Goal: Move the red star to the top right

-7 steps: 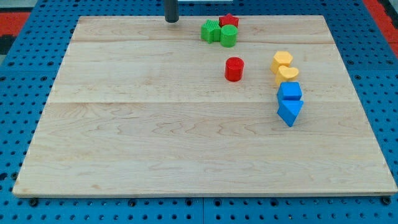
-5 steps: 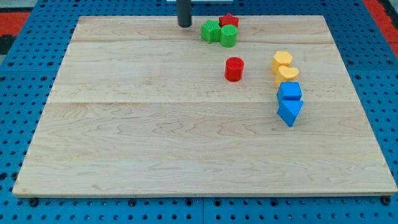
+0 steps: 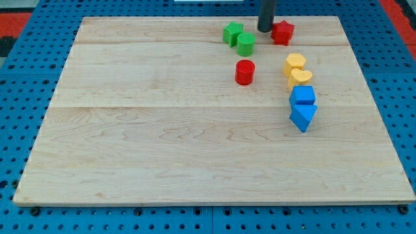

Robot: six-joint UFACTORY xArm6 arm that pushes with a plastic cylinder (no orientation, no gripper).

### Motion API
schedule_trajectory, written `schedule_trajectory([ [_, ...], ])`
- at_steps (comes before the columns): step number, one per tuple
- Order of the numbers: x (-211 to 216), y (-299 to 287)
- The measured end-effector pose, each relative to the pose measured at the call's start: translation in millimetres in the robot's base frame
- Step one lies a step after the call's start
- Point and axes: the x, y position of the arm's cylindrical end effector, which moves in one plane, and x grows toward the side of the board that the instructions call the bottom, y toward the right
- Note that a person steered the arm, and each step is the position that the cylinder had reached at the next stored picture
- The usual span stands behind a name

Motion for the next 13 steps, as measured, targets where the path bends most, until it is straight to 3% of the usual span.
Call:
schedule_trajectory([
  [3, 48.4, 14.7],
  [8, -25.2, 43.9],
  [9, -24.5, 53.7],
  [10, -19.5, 20.7],
  [11, -50.7, 8.6],
  [13, -51.8, 26.6],
])
